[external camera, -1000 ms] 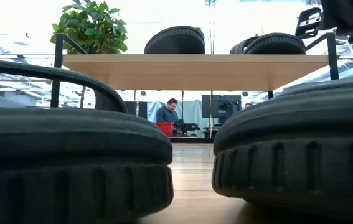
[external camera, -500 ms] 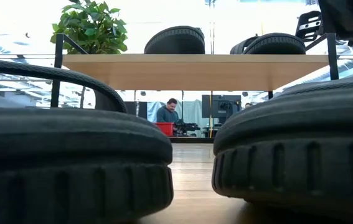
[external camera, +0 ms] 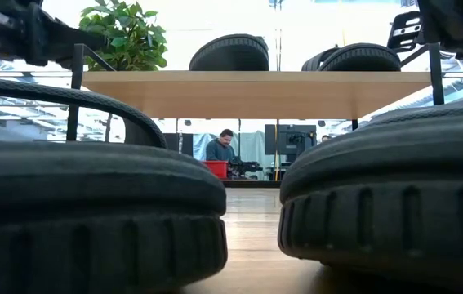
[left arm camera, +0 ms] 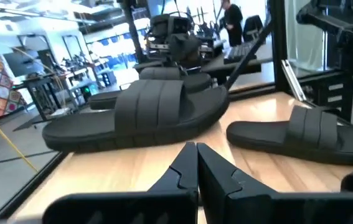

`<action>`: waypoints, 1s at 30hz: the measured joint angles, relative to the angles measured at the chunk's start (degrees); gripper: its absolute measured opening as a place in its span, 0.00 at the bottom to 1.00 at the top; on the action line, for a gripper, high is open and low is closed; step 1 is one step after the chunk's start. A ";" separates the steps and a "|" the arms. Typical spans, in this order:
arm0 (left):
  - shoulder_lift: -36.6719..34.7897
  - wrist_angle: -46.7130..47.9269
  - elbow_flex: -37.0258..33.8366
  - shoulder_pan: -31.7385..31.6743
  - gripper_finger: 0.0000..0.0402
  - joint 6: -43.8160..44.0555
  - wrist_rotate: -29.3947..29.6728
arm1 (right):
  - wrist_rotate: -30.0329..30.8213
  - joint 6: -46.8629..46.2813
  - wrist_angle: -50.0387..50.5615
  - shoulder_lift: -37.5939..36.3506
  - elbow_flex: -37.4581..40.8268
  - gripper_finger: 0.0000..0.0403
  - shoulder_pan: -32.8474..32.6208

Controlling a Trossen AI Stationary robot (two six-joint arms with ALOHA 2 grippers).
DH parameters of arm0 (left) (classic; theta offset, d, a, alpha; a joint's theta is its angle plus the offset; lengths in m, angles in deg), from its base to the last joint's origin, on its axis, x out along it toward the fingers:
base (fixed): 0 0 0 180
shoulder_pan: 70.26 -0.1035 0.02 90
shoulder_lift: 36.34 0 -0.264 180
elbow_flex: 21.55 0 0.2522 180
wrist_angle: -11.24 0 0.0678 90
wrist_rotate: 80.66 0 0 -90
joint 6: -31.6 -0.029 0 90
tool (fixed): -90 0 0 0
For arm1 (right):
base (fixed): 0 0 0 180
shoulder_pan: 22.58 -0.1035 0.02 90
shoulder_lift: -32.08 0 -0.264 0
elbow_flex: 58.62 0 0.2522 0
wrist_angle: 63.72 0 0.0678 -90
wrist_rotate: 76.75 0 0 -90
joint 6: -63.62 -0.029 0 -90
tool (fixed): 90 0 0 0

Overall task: Pick and place slides into the shelf
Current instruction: Put the right black slide under the shelf

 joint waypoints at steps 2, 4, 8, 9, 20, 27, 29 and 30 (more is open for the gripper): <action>0.06 -2.90 -1.74 -0.41 0.00 -0.26 -0.03 | 0.02 0.76 -0.03 -0.02 0.00 0.00 0.00; 0.00 -5.04 -2.38 -0.76 0.01 -0.65 0.00 | 0.05 1.05 -0.02 -0.02 0.00 0.00 0.01; -0.19 -4.91 -2.17 -0.96 0.03 0.35 -0.62 | 0.16 1.07 -0.20 0.00 0.02 0.00 -0.01; -0.15 -4.87 -2.02 -0.96 0.04 1.25 -0.86 | 0.15 1.05 -0.52 0.00 0.04 0.00 -0.01; -0.11 -4.04 -2.01 -1.03 0.08 0.28 -1.57 | -0.02 0.51 -2.98 0.06 0.04 0.00 0.00; -0.11 -4.26 -1.99 -4.01 0.08 -3.89 -1.30 | -0.06 -3.84 -3.97 2.71 0.07 0.00 -0.02; -0.11 -4.26 -1.98 -4.96 0.08 -2.55 -1.21 | -0.06 -4.93 -5.06 4.18 0.07 0.00 -0.02; -0.11 -4.26 -1.98 -5.41 0.08 -1.28 -1.20 | -0.06 -5.08 -5.97 4.99 0.07 0.00 -0.02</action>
